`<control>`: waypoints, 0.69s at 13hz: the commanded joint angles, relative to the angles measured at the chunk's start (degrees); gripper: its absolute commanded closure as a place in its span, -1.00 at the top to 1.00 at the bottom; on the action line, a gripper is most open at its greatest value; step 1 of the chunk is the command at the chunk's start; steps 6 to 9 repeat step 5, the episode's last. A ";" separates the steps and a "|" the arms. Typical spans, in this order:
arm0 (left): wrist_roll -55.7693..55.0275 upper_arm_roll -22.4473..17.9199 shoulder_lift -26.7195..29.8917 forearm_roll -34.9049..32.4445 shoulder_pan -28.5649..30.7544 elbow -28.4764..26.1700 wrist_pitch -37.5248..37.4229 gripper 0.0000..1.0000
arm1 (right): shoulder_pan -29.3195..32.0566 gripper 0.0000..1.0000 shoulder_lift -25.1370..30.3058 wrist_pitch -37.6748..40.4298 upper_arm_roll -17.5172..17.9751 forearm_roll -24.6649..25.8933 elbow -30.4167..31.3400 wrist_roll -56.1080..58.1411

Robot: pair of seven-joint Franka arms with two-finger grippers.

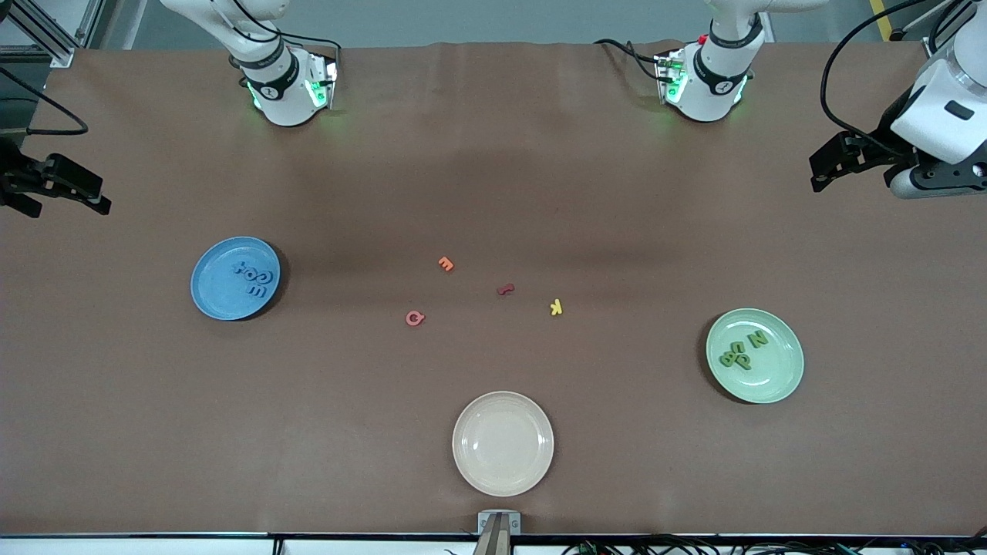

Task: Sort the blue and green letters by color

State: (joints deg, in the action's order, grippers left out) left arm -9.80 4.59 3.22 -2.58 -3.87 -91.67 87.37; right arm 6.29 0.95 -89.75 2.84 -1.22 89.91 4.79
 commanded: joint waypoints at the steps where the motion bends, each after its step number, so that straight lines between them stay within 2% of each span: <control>1: 0.93 -0.11 -1.11 0.03 -0.08 1.31 -0.97 1.00 | -0.05 1.00 -0.42 0.98 0.06 0.26 -1.23 -0.92; 9: 0.92 -0.02 -1.02 -0.06 -0.17 1.49 -1.67 1.00 | -0.05 1.00 -0.42 0.98 0.06 0.35 -1.23 -0.92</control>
